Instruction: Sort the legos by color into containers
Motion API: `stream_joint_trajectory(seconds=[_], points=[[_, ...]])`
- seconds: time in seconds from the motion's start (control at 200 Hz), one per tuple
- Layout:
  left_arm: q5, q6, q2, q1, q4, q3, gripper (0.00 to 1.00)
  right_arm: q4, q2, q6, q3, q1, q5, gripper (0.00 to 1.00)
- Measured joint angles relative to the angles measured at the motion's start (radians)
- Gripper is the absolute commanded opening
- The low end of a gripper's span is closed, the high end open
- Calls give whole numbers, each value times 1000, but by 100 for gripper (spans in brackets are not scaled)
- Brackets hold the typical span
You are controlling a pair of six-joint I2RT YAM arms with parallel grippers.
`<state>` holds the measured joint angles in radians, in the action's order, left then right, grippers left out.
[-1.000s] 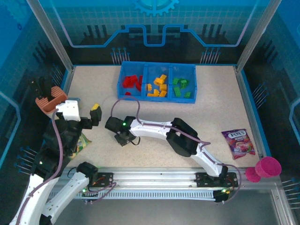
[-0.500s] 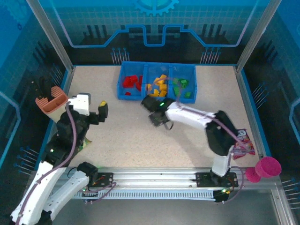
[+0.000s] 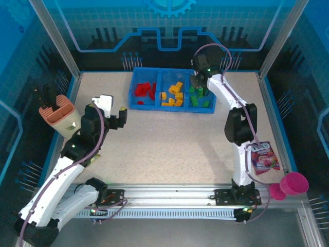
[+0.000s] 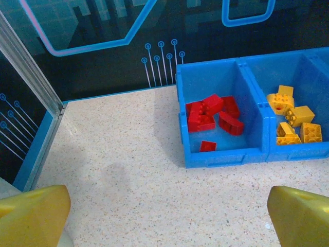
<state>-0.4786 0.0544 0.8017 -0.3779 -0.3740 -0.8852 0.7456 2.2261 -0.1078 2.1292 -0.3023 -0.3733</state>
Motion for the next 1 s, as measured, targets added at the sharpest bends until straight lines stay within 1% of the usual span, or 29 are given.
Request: stream_joint_trajectory(seconds=[0.11, 0.225, 0.35, 0.45, 0.52, 0.565, 0.65, 0.69, 0.761, 0.816, 0.826, 0.836, 0.846, 1.001], points=[[-3, 0, 6, 2, 3, -4, 99, 24, 128, 16, 163, 27, 18, 26], [-3, 0, 10, 2, 6, -11, 99, 47, 204, 20, 244, 42, 37, 31], [-4, 0, 10, 2, 5, -17, 99, 69, 233, 24, 260, 50, 44, 44], [-3, 0, 8, 2, 5, -18, 99, 76, 233, 27, 259, 51, 48, 49], [-3, -1, 6, 2, 4, -18, 99, 60, 224, 28, 238, 51, 53, 51], [-3, -1, 3, 2, 3, -17, 99, 50, 210, 27, 207, 51, 55, 54], [-19, -1, 2, 2, 2, -18, 99, 39, 177, 28, 145, 51, 64, 56], [-35, 0, 6, 2, 2, -18, 99, 33, 156, 27, 113, 51, 69, 60], [-64, 1, 20, 10, 3, -17, 100, 18, 104, 27, 49, 51, 79, 72], [-67, -1, 31, 29, 16, -8, 99, -2, 44, 24, -14, 51, 87, 81], [-67, -2, 32, 34, 19, -4, 100, -7, 32, 27, -27, 51, 90, 87], [-66, -3, 32, 40, 23, 0, 99, -9, 23, 23, -35, 51, 91, 96], [-64, -5, 34, 45, 27, 3, 99, -13, 8, 21, -49, 51, 94, 99], [-8, -65, 43, 167, 111, 101, 99, -70, -226, 26, -235, 51, 126, 100]])
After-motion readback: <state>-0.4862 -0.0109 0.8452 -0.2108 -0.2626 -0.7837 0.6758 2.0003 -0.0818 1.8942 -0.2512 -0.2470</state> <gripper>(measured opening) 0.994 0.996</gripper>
